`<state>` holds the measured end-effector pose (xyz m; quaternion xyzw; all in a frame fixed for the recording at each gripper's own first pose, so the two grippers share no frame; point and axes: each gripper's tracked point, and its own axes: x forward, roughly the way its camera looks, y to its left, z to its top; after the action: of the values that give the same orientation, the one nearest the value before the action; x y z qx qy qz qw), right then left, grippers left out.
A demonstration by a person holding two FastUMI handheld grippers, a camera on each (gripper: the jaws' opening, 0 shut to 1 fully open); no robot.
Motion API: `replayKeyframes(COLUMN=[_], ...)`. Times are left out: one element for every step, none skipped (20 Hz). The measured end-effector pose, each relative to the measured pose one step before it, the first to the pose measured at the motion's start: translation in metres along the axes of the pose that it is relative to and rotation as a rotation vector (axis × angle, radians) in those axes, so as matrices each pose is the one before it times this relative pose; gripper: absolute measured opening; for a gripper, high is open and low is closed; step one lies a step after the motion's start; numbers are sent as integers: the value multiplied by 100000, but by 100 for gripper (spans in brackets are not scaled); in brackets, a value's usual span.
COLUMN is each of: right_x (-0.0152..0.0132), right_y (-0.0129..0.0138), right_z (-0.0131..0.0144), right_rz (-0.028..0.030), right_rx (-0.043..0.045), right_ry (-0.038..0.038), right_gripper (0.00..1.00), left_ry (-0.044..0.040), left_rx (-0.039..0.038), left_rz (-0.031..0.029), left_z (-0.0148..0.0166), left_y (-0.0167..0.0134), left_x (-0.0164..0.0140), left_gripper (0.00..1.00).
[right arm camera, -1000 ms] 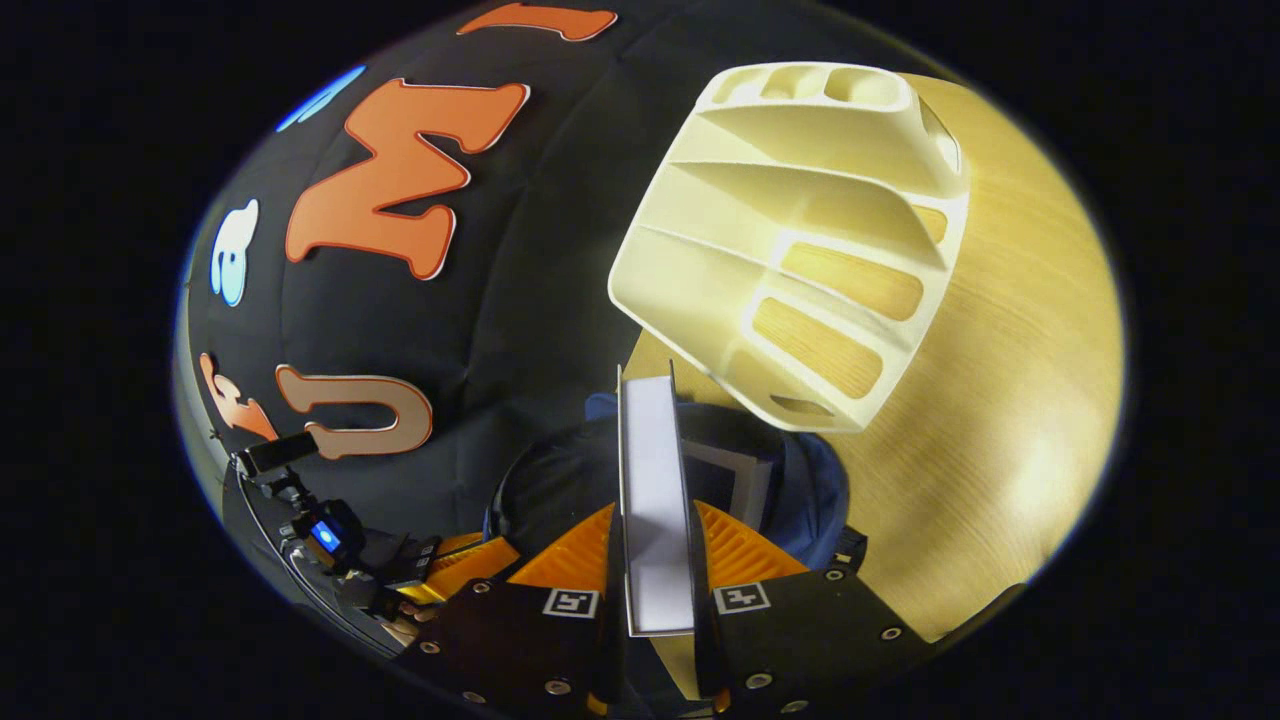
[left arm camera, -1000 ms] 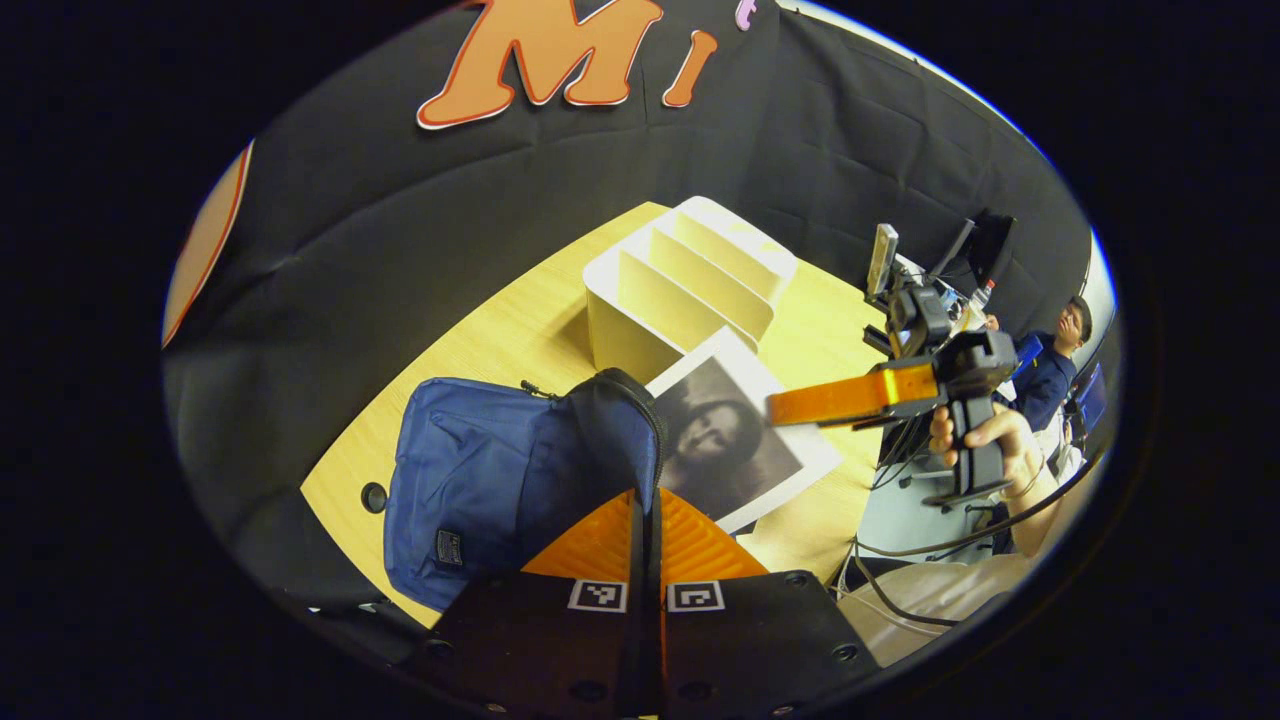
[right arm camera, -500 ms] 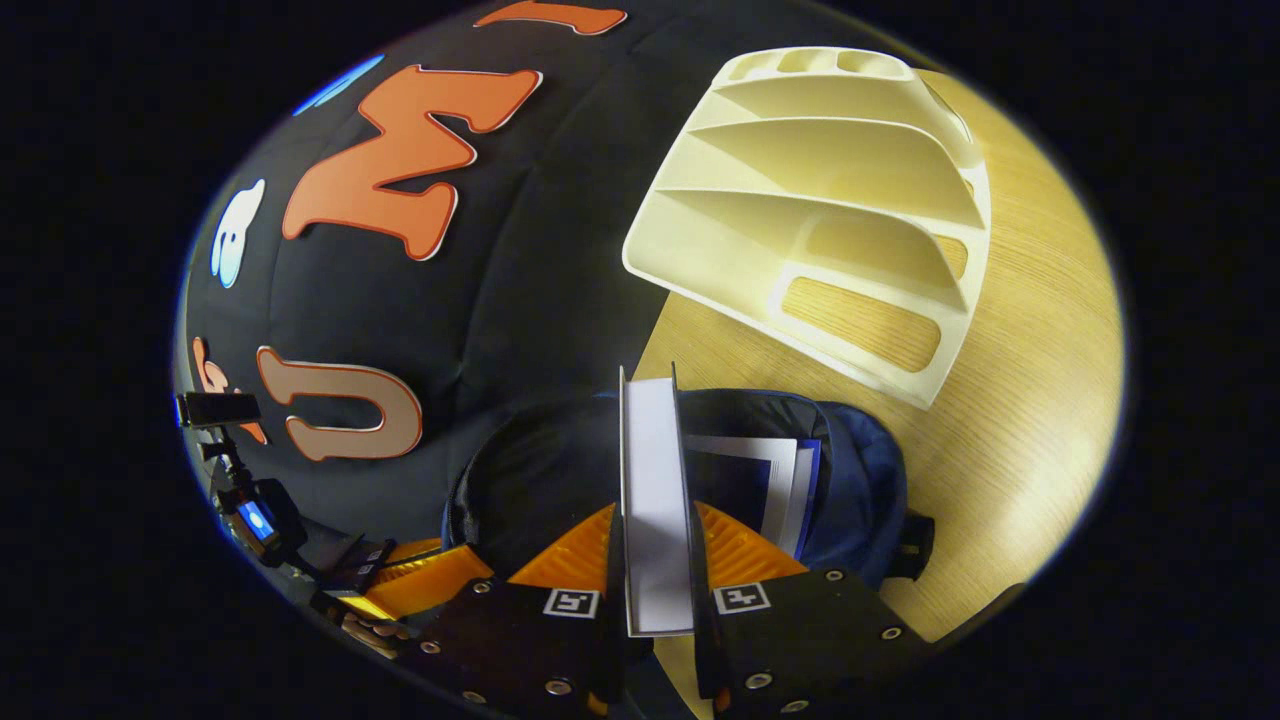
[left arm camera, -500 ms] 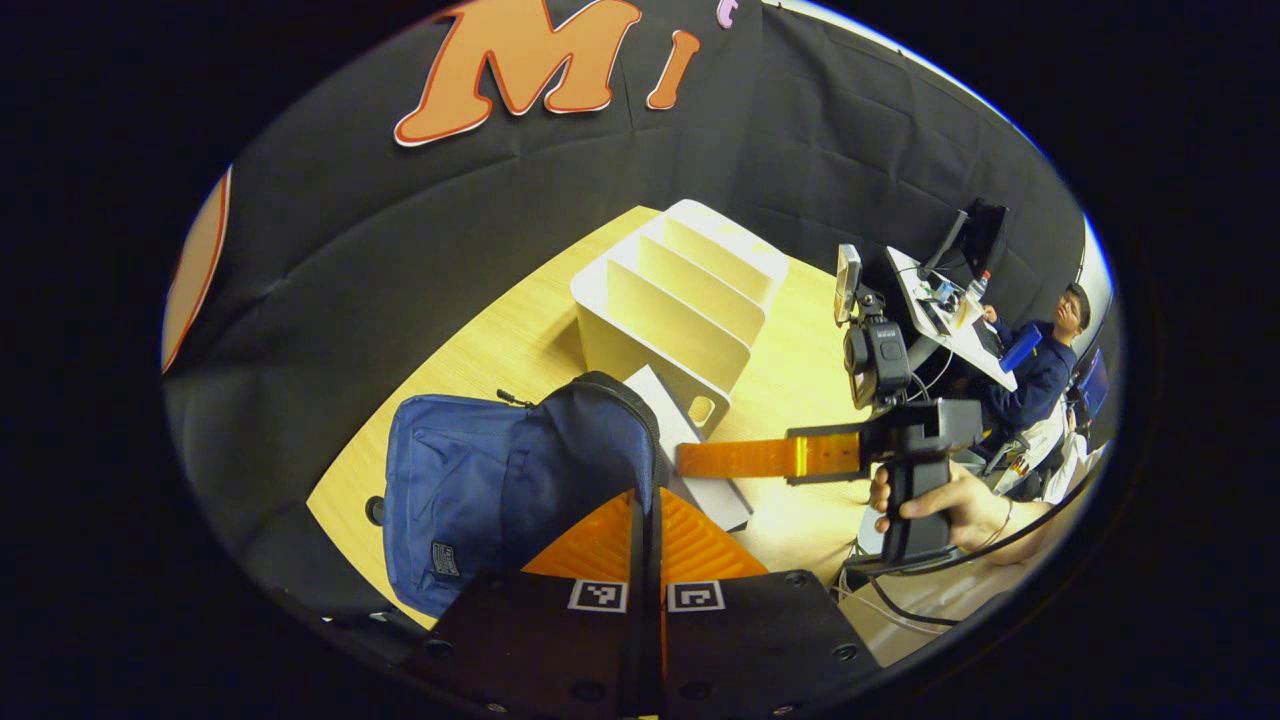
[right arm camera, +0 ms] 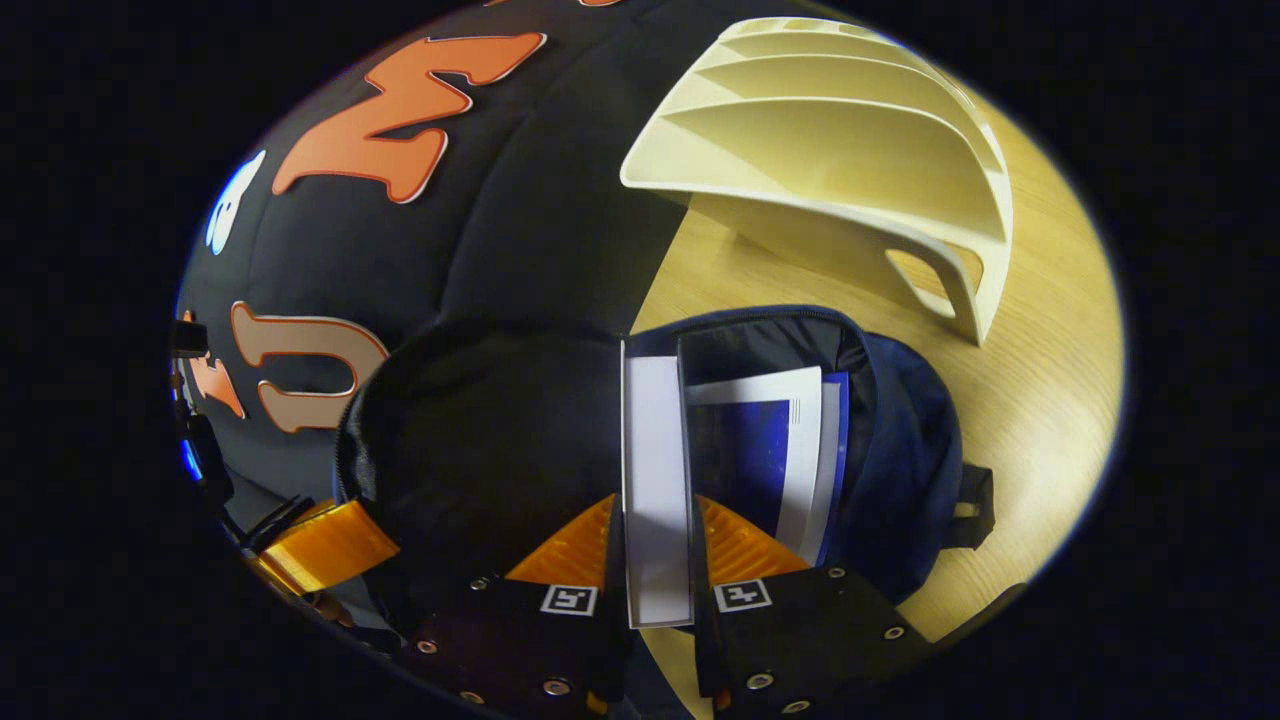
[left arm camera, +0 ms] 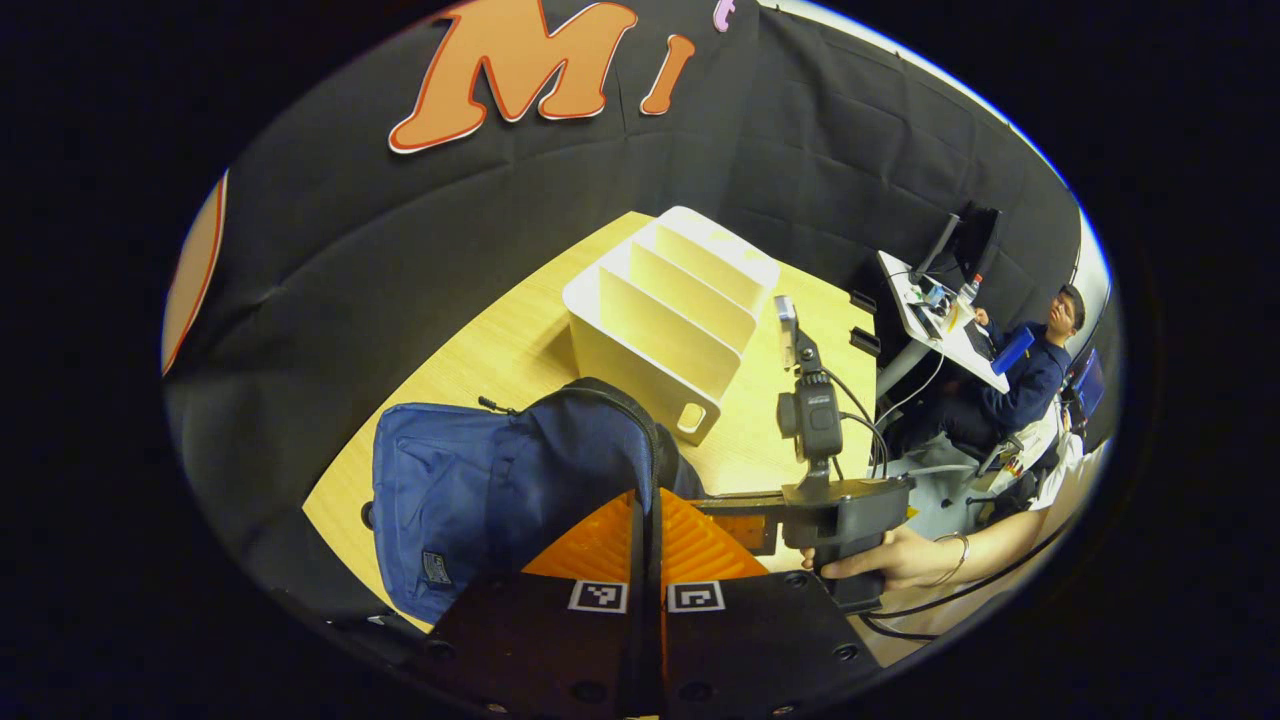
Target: Open the schoolbag, grab two books from the bookshelf and put them into the schoolbag.
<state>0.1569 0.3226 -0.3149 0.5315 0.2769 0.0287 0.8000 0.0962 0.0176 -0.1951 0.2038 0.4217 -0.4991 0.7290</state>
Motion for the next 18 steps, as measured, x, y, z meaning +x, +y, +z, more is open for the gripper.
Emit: replayKeyframes(right_x=[-20,-249,-149,-218,-312,-331,-458,-326,-325,-294,-124,135,397,434,663,712,655,475], right_y=[-212,-235,-80,-241,-293,-184,-220,-240,-337,-434,-186,-243,-183,12,23,-28,92,222], right_z=[-138,-82,-53,94,-94,-49,-183,-332,-554,-696,-374,73,237,107,-24,41,-86,15], right_rz=[-806,-901,-665,-1321,-1290,-1313,-1696,-1708,-1496,-1739,-1107,-1042,-1231,-920,-1369,-1903,-2165,-1191], right_rx=[864,1498,1091,-75,-954,-1619,-1724,-1983,-2194,-1588,-730,-456,21,553,219,-136,-753,-587], right_ry=[1761,1913,1572,1217,552,1131,1827,2353,2733,2257,832,-539,-599,-116,307,181,582,402], right_gripper=[28,29,31,31,32,34,35,24,37,39,40,41,41,42,42,42,42,42], left_ry=[-360,-270,-556,-246,-66,92,152,302,49,34,58,36,25,200,550,272,149,150], left_rx=[-1816,-1615,-1146,-800,-341,37,1,-26,-136,-70,19,-381,-520,-288,363,974,995,1131], left_rz=[-676,-280,134,-19,158,3,-239,-135,-197,-144,-33,-158,-434,-672,-88,643,599,300], left_z=[-81,-8,9,-200,-109,-93,1,-209,-22,0,-77,-85,-129,-45,-40,-33,-52,58], left_y=[105,259,148,261,181,101,32,42,-3,-14,-10,-4,-234,-215,-146,-10,-83,-123], left_x=[-86,91,2,-63,-10,-168,86,75,117,100,104,133,61,17,90,-72,-148,-129], left_gripper=[1,1,1,1,1,1,1,1,1,1,1,1,1,1,1,0,1,1])
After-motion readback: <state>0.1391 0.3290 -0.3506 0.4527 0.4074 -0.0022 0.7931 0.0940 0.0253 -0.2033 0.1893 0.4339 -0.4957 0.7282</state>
